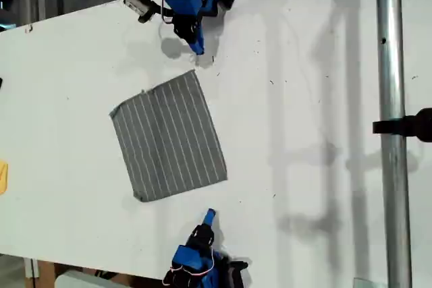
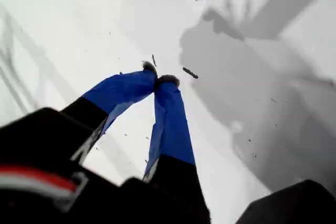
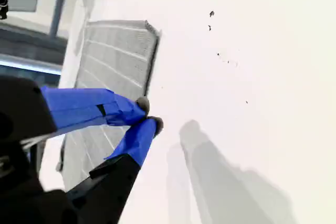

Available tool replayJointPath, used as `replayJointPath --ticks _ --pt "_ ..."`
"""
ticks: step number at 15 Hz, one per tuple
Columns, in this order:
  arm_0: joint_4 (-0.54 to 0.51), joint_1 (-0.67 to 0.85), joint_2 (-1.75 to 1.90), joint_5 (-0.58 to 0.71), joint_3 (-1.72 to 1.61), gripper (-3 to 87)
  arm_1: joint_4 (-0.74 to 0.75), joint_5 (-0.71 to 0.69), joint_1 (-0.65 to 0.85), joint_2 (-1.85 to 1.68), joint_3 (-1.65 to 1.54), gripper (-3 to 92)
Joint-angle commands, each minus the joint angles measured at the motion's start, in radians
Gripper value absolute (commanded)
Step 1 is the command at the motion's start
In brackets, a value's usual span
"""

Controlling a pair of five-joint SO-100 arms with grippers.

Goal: Grasp corners of a towel and fold twice.

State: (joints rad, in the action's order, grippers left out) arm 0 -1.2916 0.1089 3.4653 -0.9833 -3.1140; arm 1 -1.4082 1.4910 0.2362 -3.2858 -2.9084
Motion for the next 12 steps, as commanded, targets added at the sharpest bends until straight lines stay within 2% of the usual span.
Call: replayJointPath --ticks 1,8,12 --pt "-0.005 -0.071 0.005 -0.747 -0.006 -2.7 -0.015 0.008 0.032 -0.006 0.035 -0.3" --pt "-0.006 -0.072 0.005 -0.752 -0.006 -1.0 -0.015 0.008 0.017 -0.006 0.04 -0.3" --pt "0.008 -0.106 0.005 -0.813 0.021 -2.9 -0.02 -0.032 -0.02 0.041 0.172 -0.3"
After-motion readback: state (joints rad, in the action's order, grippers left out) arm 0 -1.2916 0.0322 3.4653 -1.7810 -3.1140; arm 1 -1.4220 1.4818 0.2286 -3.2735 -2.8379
